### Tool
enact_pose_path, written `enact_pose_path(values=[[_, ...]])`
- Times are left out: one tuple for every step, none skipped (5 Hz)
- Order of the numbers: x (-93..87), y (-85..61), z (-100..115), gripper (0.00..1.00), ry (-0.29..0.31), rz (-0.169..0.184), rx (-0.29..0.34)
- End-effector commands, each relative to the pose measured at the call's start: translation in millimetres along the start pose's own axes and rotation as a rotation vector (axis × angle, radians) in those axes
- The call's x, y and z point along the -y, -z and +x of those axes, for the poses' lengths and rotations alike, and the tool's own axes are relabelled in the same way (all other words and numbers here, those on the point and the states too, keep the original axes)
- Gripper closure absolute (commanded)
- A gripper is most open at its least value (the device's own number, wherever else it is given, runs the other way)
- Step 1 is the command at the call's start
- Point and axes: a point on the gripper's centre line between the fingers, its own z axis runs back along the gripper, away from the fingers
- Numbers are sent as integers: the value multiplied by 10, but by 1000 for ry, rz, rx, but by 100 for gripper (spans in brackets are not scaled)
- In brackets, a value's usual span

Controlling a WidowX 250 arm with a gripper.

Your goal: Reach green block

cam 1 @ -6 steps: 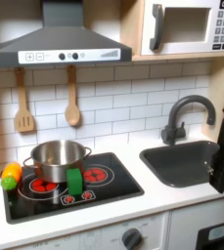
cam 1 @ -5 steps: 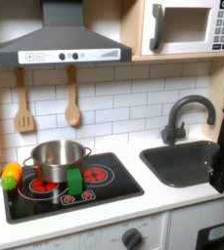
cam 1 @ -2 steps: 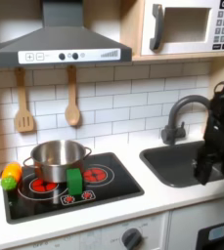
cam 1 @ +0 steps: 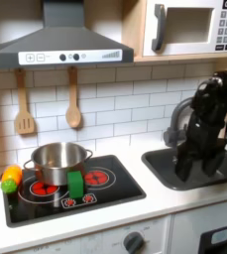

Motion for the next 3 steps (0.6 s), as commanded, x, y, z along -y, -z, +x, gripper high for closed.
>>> enact_pose_path(values=[[-280,101,231,0,-13,37,29],[-386,141,335,0,-18,44,40],[-464,188,463,0,-31,50,40]])
